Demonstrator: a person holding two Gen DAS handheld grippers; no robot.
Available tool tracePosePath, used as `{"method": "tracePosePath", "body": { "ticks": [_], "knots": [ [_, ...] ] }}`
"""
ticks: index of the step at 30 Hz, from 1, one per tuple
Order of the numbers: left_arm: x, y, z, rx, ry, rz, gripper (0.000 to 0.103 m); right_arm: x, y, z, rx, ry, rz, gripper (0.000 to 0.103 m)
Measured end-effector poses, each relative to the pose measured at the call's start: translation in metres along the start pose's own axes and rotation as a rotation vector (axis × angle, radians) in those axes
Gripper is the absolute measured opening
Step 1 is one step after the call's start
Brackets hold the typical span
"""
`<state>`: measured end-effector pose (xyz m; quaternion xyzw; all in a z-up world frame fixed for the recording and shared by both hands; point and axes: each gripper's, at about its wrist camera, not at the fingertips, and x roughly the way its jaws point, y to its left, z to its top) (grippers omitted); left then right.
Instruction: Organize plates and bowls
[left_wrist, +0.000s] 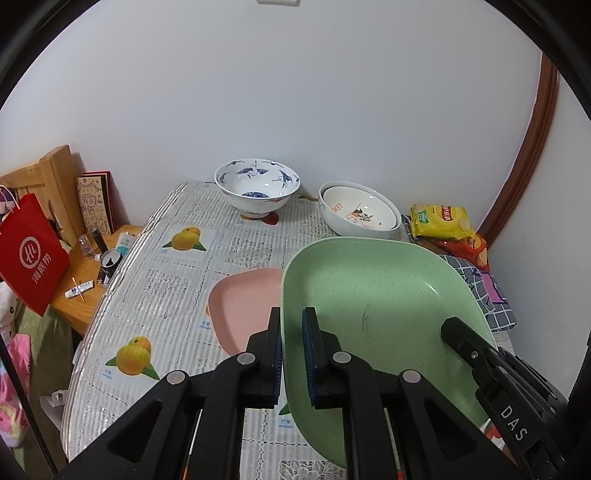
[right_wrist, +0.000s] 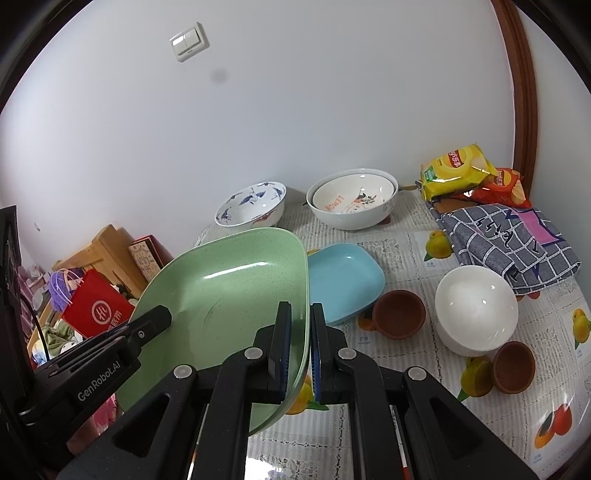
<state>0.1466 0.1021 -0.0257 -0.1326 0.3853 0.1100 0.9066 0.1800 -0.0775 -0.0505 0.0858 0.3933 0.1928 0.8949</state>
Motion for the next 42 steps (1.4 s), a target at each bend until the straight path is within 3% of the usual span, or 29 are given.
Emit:
{"method": "tracePosePath", "body": {
  "ticks": [24, 42],
  "knots": [
    [0.044, 0.031, -0.001, -0.046, 0.072, 0.018, 0.01, 0.053, 0.013, -0.008, -0.003, 0.079, 0.001, 0.01],
    [0.094, 0.068, -0.015, -0.106, 0.171, 0.058, 0.01, 0.115, 0.022, -0.028, -0.003, 0.194, 0.019, 0.01]
  ]
}}
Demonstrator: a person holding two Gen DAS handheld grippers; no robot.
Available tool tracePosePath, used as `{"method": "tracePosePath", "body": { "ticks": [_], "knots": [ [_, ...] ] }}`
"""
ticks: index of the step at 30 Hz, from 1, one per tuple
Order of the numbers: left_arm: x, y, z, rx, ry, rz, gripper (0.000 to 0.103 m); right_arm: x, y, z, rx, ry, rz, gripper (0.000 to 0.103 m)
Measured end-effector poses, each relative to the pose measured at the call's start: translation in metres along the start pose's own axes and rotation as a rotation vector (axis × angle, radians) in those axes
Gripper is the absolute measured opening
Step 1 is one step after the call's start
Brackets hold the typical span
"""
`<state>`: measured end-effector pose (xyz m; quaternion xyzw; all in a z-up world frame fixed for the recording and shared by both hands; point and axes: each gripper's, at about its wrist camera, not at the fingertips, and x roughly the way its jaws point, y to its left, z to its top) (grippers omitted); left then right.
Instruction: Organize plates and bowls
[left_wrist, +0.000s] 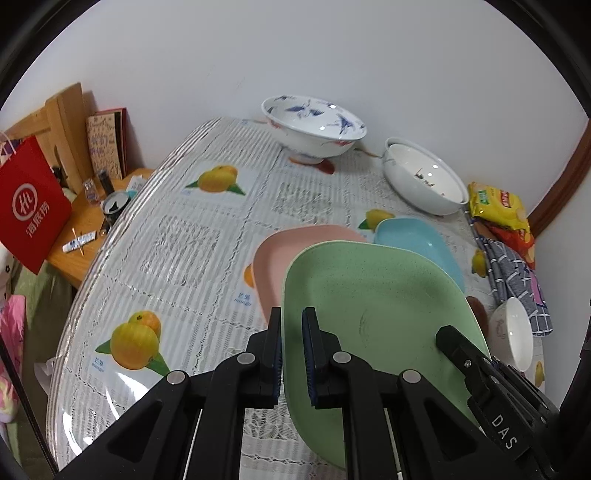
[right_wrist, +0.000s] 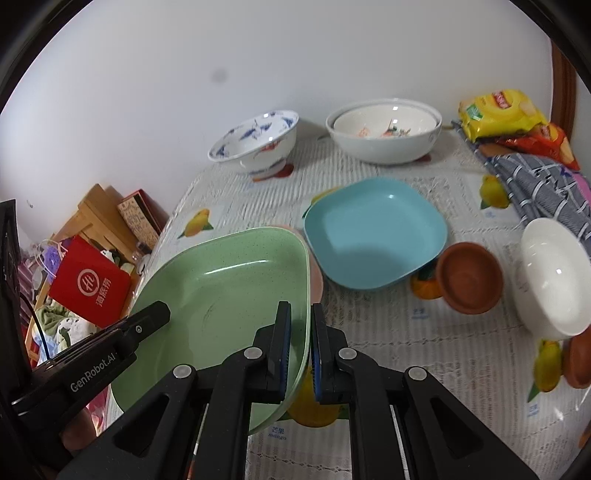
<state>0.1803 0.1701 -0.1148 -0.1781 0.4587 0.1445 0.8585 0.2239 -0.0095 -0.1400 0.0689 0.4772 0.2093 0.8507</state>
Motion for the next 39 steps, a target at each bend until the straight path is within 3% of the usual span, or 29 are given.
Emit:
{"method": "tracePosePath", "body": {
  "ticks": [11, 18, 29, 39],
  "knots": [
    [0.027, 0.015, 0.001, -0.03, 0.04, 0.026, 0.01, 0.036, 0.006, 0.0, -0.018, 0.059, 0.006, 0.01],
    [0.037, 0.021, 0.015, -0.037, 0.031, 0.05, 0.01, 0.054, 0.015, 0.017, -0.059, 0.064, 0.022, 0.01],
    [0.057, 0.015, 0.029, -0.031, 0.035, 0.081, 0.01, 0.078, 0.015, 0.042, -0.113, 0.061, 0.037, 0.01],
    [0.073, 0.011, 0.027, -0.003, 0.056, 0.129, 0.01, 0.102, 0.005, 0.041, -0.14, 0.101, 0.081, 0.011]
  ]
}}
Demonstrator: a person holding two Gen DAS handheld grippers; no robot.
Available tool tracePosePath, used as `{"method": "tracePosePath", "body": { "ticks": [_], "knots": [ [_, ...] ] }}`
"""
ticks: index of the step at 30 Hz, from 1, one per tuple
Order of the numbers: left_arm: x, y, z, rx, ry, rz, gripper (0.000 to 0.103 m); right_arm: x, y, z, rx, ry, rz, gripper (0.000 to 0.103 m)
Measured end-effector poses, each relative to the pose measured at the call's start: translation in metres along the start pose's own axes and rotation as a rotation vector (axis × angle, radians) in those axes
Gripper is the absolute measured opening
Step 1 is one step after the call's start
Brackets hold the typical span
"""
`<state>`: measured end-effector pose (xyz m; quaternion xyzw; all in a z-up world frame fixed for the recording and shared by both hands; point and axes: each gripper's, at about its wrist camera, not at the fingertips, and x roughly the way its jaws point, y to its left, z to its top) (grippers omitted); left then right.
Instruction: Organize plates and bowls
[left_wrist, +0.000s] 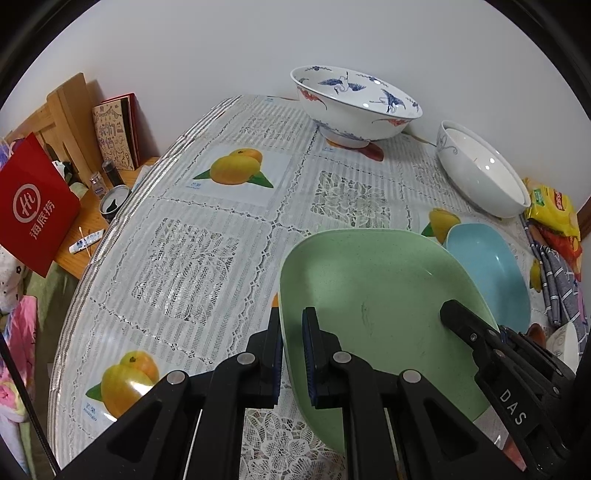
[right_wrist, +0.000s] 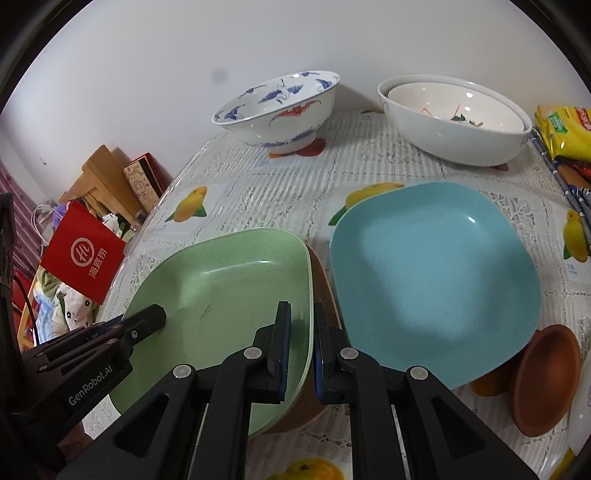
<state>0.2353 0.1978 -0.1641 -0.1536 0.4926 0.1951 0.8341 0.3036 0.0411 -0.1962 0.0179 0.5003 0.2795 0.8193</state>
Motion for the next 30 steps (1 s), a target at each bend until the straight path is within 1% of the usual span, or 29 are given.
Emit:
{"method": "tracePosePath", "body": {
  "ticks": [5, 15, 16, 18, 20, 23, 25, 26, 27, 30],
  "knots": [
    [0.005, 0.0, 0.0, 0.001, 0.008, 0.004, 0.01, 0.007, -0.002, -0.002, -0.011, 0.012, 0.002, 0.012],
    [0.009, 0.003, 0.001, -0.012, 0.028, -0.019, 0.01, 0.009, 0.001, -0.001, -0.049, -0.014, -0.018, 0.014],
    [0.009, 0.003, 0.002, -0.01, 0.03, -0.019, 0.01, 0.009, 0.002, 0.0, -0.052, -0.015, -0.02, 0.015],
    [0.007, 0.003, 0.002, -0.006, 0.031, -0.022, 0.01, 0.008, 0.002, 0.0, -0.054, -0.023, -0.02, 0.023],
    [0.004, 0.003, 0.002, 0.0, 0.028, -0.022, 0.011, 0.009, 0.003, 0.001, -0.054, -0.029, 0.003, 0.03],
    [-0.002, 0.004, 0.001, 0.009, 0.023, -0.004, 0.013, 0.006, 0.006, 0.001, -0.059, -0.047, 0.0, 0.03],
    [-0.006, 0.004, 0.001, 0.011, 0.02, -0.007, 0.016, 0.003, 0.008, 0.002, -0.068, -0.064, -0.007, 0.032],
    [-0.008, 0.004, 0.0, 0.013, 0.018, -0.008, 0.018, 0.0, 0.009, 0.002, -0.071, -0.072, -0.009, 0.035],
    [-0.01, 0.005, 0.0, 0.014, 0.014, -0.008, 0.02, -0.003, 0.01, 0.002, -0.072, -0.079, -0.013, 0.04],
    [-0.019, 0.003, -0.001, 0.017, 0.002, -0.013, 0.02, -0.017, 0.012, 0.003, -0.084, -0.119, -0.034, 0.043]
  ]
}}
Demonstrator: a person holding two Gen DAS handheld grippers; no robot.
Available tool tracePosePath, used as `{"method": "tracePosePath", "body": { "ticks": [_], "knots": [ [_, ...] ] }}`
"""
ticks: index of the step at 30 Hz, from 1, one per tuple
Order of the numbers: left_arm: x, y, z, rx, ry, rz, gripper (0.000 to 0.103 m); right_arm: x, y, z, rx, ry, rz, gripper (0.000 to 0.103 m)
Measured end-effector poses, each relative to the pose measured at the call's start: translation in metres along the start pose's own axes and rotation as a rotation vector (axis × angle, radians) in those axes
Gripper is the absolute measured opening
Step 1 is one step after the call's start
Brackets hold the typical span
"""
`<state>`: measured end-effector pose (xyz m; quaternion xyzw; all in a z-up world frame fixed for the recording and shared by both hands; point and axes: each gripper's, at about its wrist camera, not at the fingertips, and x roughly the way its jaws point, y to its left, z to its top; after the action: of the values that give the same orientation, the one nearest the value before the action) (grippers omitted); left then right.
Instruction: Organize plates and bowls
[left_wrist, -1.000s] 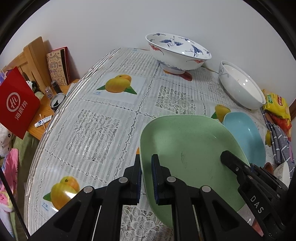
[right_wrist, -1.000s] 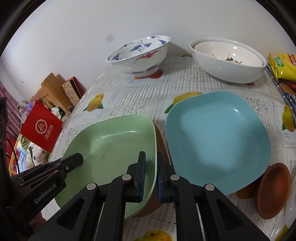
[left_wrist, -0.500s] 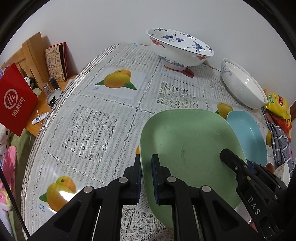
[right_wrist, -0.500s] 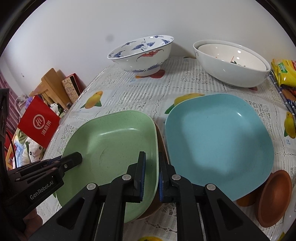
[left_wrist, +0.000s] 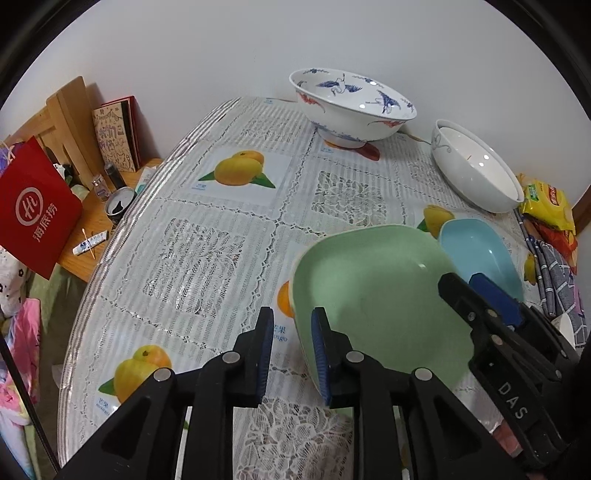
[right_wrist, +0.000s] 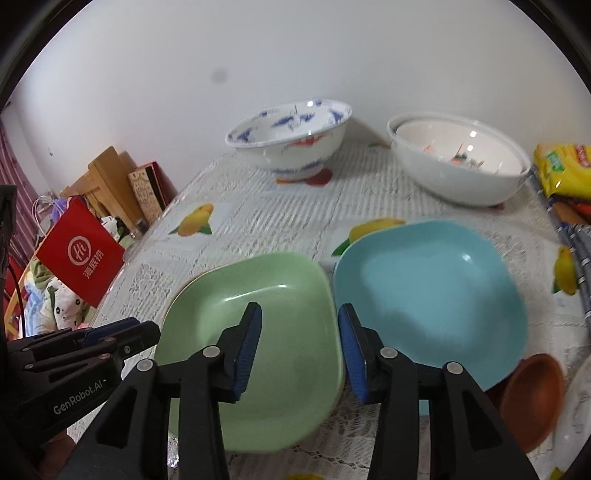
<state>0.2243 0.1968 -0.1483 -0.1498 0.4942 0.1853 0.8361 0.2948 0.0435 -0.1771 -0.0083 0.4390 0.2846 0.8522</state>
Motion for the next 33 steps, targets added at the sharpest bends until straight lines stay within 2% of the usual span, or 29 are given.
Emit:
{"method": "tracePosePath", "body": {
  "ticks": [6, 8, 11, 16, 22, 26, 27, 29, 31, 33],
  "knots": [
    [-0.019, -0.008, -0.004, 0.017, -0.018, -0.018, 0.022, -0.025, -0.005, 0.002, 0.005, -0.033, -0.011, 0.05],
    [-0.026, -0.013, -0.005, 0.035, -0.025, -0.02, 0.023, -0.035, -0.009, 0.001, 0.02, -0.035, -0.025, 0.056],
    [-0.041, -0.02, -0.009, 0.052, -0.045, -0.03, 0.023, -0.053, -0.021, -0.002, 0.054, -0.048, -0.048, 0.057],
    [-0.065, -0.034, -0.013, 0.083, -0.088, -0.076, 0.023, -0.088, -0.046, -0.006, 0.109, -0.072, -0.124, 0.059],
    [-0.09, -0.057, -0.011, 0.124, -0.143, -0.123, 0.027, -0.145, -0.084, -0.004, 0.184, -0.155, -0.23, 0.06],
    [-0.099, -0.078, -0.007, 0.175, -0.178, -0.103, 0.027, -0.174, -0.103, -0.002, 0.218, -0.215, -0.271, 0.062],
    [-0.101, -0.083, -0.006, 0.185, -0.189, -0.097, 0.027, -0.18, -0.106, 0.0, 0.224, -0.231, -0.278, 0.067],
    [-0.103, -0.089, -0.003, 0.194, -0.202, -0.095, 0.027, -0.186, -0.114, 0.004, 0.237, -0.234, -0.24, 0.076],
    [-0.103, -0.093, 0.002, 0.195, -0.204, -0.113, 0.027, -0.185, -0.121, 0.01, 0.252, -0.199, -0.204, 0.076],
    [-0.101, -0.097, 0.007, 0.205, -0.215, -0.107, 0.027, -0.184, -0.124, 0.014, 0.25, -0.194, -0.204, 0.076]
  ]
}}
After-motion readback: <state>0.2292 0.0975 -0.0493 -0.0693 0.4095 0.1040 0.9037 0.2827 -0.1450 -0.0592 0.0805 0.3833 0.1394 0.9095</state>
